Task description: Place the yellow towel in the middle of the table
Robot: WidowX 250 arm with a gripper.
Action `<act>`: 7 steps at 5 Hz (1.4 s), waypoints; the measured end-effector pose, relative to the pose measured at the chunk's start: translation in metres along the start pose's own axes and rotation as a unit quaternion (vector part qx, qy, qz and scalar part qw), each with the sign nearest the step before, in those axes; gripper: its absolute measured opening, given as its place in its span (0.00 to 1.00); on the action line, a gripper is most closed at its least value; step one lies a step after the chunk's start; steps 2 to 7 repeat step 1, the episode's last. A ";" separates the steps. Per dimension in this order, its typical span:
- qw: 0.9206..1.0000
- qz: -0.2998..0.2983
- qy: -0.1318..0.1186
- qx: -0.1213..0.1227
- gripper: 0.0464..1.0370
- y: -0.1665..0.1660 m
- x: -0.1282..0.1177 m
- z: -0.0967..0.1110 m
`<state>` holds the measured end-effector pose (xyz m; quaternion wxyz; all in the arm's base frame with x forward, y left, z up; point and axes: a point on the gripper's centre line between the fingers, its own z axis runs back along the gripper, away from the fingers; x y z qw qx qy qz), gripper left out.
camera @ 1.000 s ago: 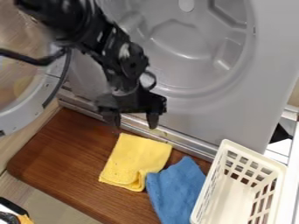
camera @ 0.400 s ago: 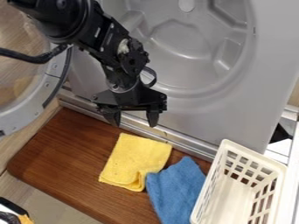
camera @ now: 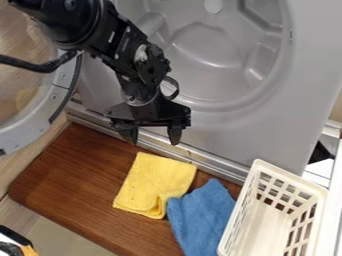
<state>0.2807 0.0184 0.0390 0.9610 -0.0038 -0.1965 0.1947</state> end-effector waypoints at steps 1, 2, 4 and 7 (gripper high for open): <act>1.000 0.000 -0.001 0.000 0.96 0.000 0.000 0.000; 1.000 0.000 -0.001 0.000 0.96 0.000 0.000 0.000; 1.000 0.000 -0.001 0.000 0.96 0.000 0.000 0.000; 1.000 0.000 -0.001 0.000 0.96 0.000 0.000 0.000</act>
